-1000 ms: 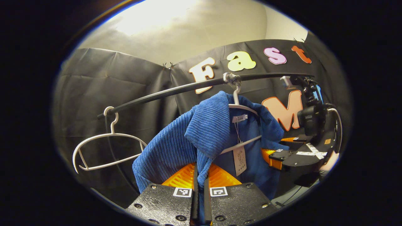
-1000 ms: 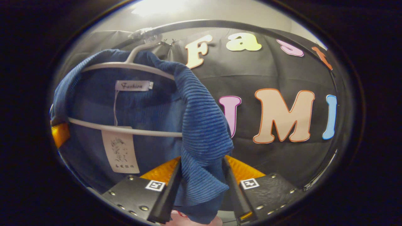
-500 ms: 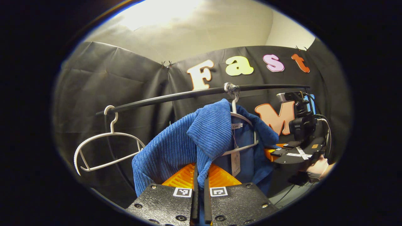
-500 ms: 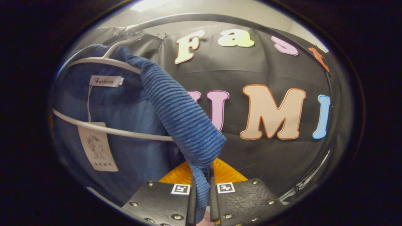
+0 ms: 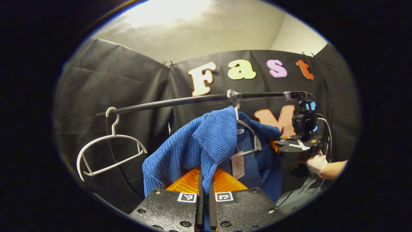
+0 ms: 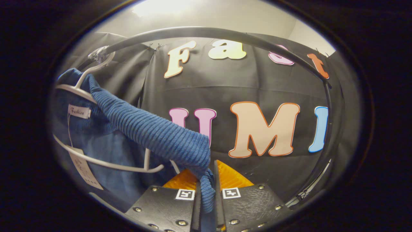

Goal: Grasp the clothes on the hanger with both hands and then place them into the laundry hamper below.

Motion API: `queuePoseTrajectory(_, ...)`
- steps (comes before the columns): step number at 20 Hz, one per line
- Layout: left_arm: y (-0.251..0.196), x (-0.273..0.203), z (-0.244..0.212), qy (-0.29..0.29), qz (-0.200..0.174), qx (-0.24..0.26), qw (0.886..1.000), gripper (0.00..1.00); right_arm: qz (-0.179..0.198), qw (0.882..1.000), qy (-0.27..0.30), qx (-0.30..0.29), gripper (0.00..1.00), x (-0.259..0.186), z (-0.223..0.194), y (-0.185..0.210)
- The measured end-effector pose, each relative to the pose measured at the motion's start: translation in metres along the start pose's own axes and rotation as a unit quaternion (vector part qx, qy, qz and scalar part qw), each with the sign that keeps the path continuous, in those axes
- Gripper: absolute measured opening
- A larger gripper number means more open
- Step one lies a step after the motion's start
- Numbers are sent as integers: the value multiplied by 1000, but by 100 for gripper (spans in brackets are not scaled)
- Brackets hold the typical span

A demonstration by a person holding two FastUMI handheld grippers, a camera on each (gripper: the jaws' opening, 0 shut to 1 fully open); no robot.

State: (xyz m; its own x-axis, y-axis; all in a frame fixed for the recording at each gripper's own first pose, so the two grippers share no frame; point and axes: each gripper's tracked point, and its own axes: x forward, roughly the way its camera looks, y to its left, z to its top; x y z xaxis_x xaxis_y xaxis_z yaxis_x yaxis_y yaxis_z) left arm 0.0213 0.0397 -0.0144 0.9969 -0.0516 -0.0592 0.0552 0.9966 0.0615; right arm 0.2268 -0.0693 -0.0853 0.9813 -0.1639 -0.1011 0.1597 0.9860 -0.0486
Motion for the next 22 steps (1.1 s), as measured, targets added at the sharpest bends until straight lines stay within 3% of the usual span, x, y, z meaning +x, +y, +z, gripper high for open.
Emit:
queuePoseTrajectory(10, -6, -16, 13, 1, -32, -20, 999, 7, 30, 999, -33, 23, 17, 39, 13, 13)
queuePoseTrajectory(15, 6, -19, 22, 2, -33, -46, 998, 6, 86, 995, -31, 35, 17, 55, 7, 35)
queuePoseTrajectory(18, 7, -19, 25, 1, -42, -35, 999, 5, 121, 992, -23, 39, 17, 64, -2, 46)
queuePoseTrajectory(19, 6, -20, 26, 1, -47, -30, 998, 5, 131, 990, -19, 40, 12, 66, -5, 47)
queuePoseTrajectory(20, 6, -20, 26, 3, -53, -21, 998, 5, 138, 989, -15, 41, 17, 66, -6, 48)
queuePoseTrajectory(22, 12, -18, 24, 15, -52, -2, 999, 8, 147, 988, -10, 47, 17, 65, -7, 49)
